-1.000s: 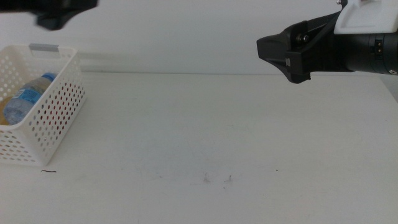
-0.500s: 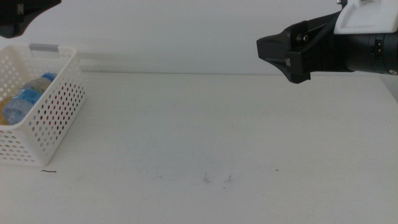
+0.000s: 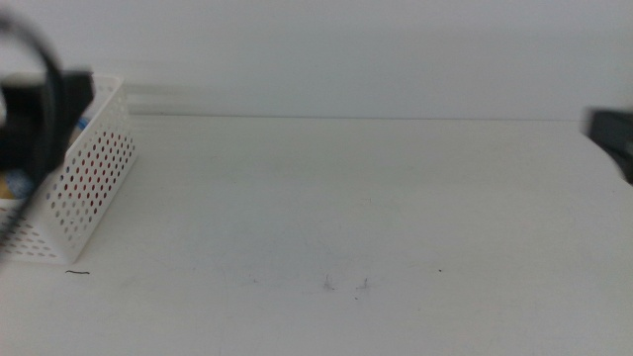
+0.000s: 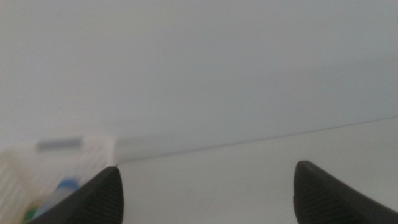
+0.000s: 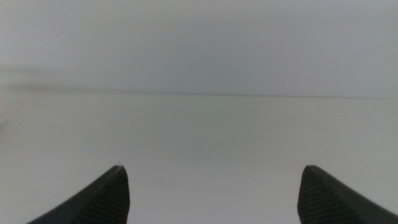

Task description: Use arms to grab the bottles and put them into the dustbin to the left of the table.

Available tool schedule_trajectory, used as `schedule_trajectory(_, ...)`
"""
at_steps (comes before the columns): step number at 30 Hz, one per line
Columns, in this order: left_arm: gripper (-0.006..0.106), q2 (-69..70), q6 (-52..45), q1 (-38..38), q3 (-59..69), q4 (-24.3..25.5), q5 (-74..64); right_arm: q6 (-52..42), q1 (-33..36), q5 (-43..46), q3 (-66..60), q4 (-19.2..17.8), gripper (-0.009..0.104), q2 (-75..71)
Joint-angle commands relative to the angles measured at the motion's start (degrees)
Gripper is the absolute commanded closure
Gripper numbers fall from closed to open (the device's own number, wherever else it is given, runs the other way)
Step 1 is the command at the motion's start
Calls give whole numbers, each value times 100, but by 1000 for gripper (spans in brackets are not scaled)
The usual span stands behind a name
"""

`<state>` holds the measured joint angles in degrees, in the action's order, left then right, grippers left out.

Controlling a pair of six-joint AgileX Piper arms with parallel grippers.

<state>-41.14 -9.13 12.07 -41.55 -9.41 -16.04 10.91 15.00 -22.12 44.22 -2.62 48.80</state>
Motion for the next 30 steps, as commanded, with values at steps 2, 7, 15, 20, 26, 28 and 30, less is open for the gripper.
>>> schedule_trajectory(2,7,651,39,-357,1158,-78,935,-38,-754,442,-1085,-20,8,-928)
schedule_trajectory(7,7,1810,39,-642,2373,294,855,-38,-1297,453,-2592,-20,8,-2659)
schedule_trajectory(15,7,3729,39,-1029,3589,552,854,-38,-1352,15,-3874,-414,8,-4726)
schedule_trajectory(20,7,4114,39,-1331,4039,552,906,-38,-1352,-22,-4080,-580,8,-4880)
schedule_trajectory(26,7,4114,39,-1372,4155,542,934,-38,-1352,-36,-4081,-581,8,-4880)
schedule_trajectory(28,7,4114,39,-1372,4155,554,854,-38,-1352,-36,-4081,-581,8,-4880)
schedule_trajectory(30,7,4114,39,-1372,4155,554,854,-38,-1352,-36,-4081,-581,8,-4880)
